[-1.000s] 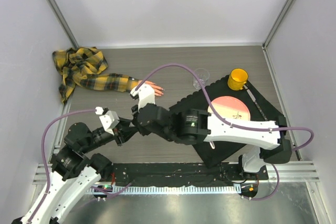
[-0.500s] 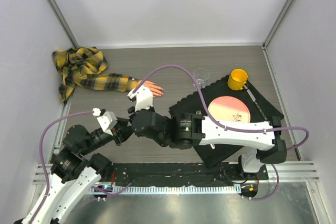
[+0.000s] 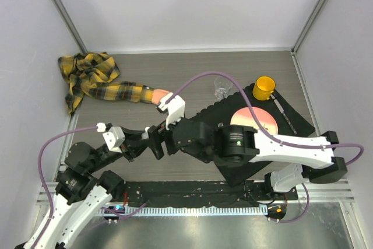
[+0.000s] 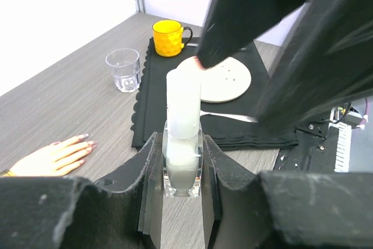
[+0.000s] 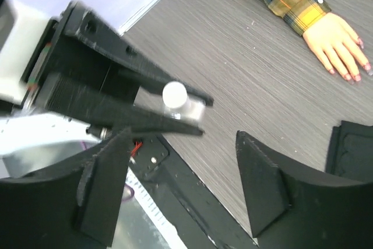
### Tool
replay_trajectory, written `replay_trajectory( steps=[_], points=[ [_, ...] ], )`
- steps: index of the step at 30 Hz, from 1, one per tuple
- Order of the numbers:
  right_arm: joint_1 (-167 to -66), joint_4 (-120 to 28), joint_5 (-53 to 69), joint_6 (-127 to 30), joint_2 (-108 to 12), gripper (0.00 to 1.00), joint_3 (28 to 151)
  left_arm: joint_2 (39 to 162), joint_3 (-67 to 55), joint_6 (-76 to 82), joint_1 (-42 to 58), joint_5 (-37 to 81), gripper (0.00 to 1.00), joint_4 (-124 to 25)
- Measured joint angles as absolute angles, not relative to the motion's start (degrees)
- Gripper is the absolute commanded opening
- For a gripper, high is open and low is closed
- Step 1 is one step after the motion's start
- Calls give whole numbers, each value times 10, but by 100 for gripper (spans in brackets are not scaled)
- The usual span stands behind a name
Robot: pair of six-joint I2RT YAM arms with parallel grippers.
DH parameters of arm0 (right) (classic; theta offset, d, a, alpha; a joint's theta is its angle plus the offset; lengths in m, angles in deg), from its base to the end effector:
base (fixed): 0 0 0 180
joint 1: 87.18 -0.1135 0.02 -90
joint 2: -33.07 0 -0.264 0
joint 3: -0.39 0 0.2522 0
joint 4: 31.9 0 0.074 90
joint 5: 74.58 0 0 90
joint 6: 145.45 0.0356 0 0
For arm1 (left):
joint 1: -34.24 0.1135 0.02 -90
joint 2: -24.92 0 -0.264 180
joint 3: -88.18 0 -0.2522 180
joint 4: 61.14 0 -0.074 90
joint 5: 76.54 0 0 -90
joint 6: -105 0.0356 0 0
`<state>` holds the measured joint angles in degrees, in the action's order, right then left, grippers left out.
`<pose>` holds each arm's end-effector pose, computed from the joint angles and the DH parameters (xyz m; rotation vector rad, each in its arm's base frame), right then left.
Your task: Paint the nails
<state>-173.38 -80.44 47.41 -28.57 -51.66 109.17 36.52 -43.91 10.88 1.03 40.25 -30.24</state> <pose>0.0401 0.3189 0.4360 -0.6599 1.8938 0.7469 0.0497 -0.0517 0.3259 0.7558 1.3516 -0.8650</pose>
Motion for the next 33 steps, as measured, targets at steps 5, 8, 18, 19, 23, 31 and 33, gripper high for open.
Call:
replay_trajectory(
  steps=[5, 8, 18, 19, 23, 31, 33],
  points=[
    [-1732, -802, 432, -332, -442, 86, 1055, 378, -433, 102, 10, 403, 0, -305],
    [-1715, -782, 381, -376, -386, 86, 1017, 412, -416, 87, 10, 412, 0, -310],
    [-1425, -658, -57, -512, -338, 73, 935, 553, -369, 6, 10, 514, 0, -410],
    [-1411, -647, -99, -525, -352, 72, 937, 571, -359, 1, 10, 522, 0, -421],
    [-1362, -616, -244, -564, -414, 69, 949, 623, -322, 0, 10, 544, 0, -464],
    [-1291, -505, -412, -561, -413, 70, 905, 650, -321, 7, 11, 564, 0, -498],
    [-1291, -480, -430, -553, -408, 70, 890, 646, -325, 5, 16, 570, 0, -515]
  ],
)
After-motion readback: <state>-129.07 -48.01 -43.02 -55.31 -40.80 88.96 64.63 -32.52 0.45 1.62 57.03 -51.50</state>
